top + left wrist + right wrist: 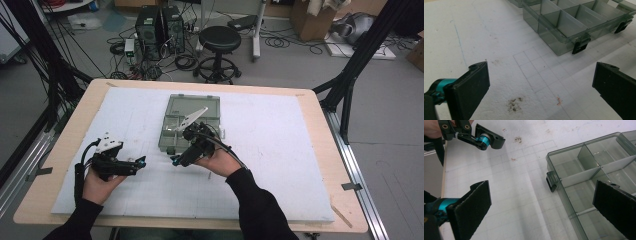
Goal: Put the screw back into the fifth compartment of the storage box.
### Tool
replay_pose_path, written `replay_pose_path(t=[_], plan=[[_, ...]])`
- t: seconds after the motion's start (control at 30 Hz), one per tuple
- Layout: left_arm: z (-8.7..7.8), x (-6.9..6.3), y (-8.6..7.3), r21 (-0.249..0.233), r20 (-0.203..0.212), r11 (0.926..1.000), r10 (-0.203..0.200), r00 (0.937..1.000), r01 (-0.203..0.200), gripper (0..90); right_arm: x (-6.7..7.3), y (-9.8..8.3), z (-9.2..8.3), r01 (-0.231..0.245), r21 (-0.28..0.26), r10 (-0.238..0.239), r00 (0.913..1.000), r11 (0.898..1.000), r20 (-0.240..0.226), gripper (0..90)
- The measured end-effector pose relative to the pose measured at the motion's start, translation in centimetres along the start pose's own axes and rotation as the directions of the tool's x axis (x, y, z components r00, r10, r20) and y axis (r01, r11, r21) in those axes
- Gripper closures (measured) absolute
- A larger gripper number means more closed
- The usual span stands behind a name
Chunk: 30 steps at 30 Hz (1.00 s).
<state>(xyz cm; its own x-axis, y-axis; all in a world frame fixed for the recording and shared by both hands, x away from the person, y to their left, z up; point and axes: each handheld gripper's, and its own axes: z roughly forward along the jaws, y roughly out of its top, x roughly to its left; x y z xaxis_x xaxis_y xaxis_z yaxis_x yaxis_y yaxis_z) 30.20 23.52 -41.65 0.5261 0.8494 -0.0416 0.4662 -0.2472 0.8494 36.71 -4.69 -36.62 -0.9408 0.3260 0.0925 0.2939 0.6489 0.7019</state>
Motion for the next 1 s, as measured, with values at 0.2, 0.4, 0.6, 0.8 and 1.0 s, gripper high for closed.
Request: replay_pose_path(t=[0.2,0.4,0.6,0.8,1.0], plan=[[0.0,0.0,0.0,0.004,-0.003,1.0,0.002,1.0,-0.002,1.7,-0.1,-0.1,-0.3,0.003,-0.001,-0.003,1.0,1.0,0.001,0.7],[0.0,0.1,0.0,0.001,-0.004,1.0,-0.001,1.0,0.001,1.7,-0.1,-0.4,-0.6,0.0,0.001,0.0,1.0,1.0,0.008,0.7],[-0.1,0.2,0.0,0.003,-0.004,1.0,-0.002,1.0,0.002,1.7,0.0,-1.0,-0.9,-0.008,0.008,0.008,0.9998,1.0,0.018,0.7],[-0.1,0.2,0.0,0.0,-0.002,1.0,-0.001,1.0,0.001,1.7,0.2,-1.4,-1.4,-0.018,0.011,0.018,0.9995,1.0,0.027,0.7],[-0.1,0.2,0.0,-0.001,-0.001,1.0,0.001,1.0,-0.001,1.7,0.3,-2.2,-1.9,-0.025,0.009,0.024,0.999,1.0,0.037,0.7]])
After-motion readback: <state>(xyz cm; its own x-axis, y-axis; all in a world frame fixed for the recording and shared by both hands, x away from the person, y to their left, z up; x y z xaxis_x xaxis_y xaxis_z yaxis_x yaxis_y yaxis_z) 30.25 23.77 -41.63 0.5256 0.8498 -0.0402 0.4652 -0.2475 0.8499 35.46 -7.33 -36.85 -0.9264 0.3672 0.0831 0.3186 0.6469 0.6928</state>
